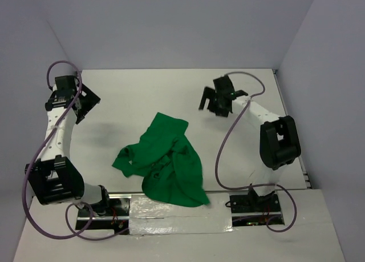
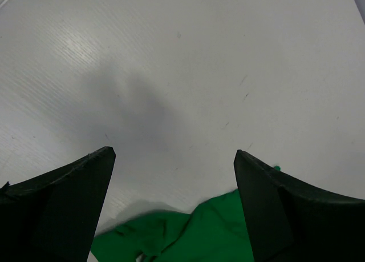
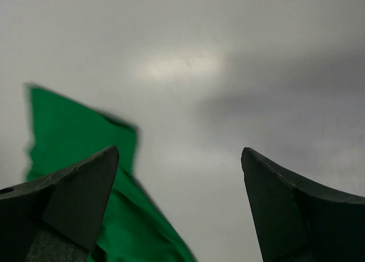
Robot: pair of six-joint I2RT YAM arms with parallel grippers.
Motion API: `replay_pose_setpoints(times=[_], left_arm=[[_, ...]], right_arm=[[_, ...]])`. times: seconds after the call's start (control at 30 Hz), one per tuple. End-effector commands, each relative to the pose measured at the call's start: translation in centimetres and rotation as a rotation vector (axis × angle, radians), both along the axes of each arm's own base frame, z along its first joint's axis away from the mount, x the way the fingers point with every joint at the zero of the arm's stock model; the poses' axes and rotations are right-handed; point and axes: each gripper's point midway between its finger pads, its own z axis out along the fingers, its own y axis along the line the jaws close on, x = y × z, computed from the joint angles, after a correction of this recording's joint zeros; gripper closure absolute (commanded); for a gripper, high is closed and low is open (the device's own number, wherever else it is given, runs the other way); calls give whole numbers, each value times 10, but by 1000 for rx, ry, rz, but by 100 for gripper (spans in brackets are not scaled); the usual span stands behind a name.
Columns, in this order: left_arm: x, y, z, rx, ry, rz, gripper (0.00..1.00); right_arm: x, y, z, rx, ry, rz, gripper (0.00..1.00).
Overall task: Fold and stack the t-shirts
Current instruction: Move the tshirt to the center of the board, then flatten out the tshirt
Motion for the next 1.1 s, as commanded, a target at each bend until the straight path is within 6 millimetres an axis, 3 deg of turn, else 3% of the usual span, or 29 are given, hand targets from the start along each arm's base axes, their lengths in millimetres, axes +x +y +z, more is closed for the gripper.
replay_pose_setpoints(times=[0.0,0.07,0.13,0.17,0.23,0.3,0.37,0.4,0.43,0.57,0.6,0.63,0.67,0.73,0.77,0.8,1.0,1.07], left_arm=[[4,-18,-19,-59,42,-59,1],[2,-28,-28,-45,67,-99,1],[1,-54,-36,-36,93,-182,1],[-2,-65,-41,-27,112,-210,1],[-15,-103,-58,-16,173,-294,1],[-36,-134,-81,-45,231,-371,1],[-50,-144,-89,-81,247,-366,1],[-65,-146,-104,-98,286,-363,1],[-68,-150,-100,-130,259,-364,1],[-96,-144,-112,-144,309,-303,1],[-103,-135,-119,-117,329,-264,1],[-108,-130,-117,-120,324,-201,1],[-116,-125,-119,-113,342,-168,1],[-126,-117,-122,-113,344,-96,1],[-129,-111,-123,-113,345,-66,1],[-131,-109,-125,-116,337,-53,1],[-133,-86,-148,-212,377,8,1],[-127,-76,-144,-231,353,42,1]], right_arm=[[-46,-2,-12,17,77,28,5],[-57,-5,3,33,34,32,5],[-71,-6,2,27,37,46,5],[-82,4,11,26,12,86,5],[-100,14,13,-8,17,132,5],[-127,38,12,-64,24,225,5],[-151,61,9,-94,30,305,4],[-158,69,8,-95,34,333,4],[-169,81,4,-100,42,372,4],[-168,101,-11,-129,80,408,5],[-166,112,-1,-127,65,427,5],[-165,120,-7,-150,74,447,5],[-161,132,5,-145,45,463,5],[-174,154,5,-190,20,527,5],[-176,168,14,-187,-7,550,5],[-186,179,4,-217,7,584,5],[-224,232,-4,-268,-39,724,4],[-226,245,-3,-278,-62,736,4]])
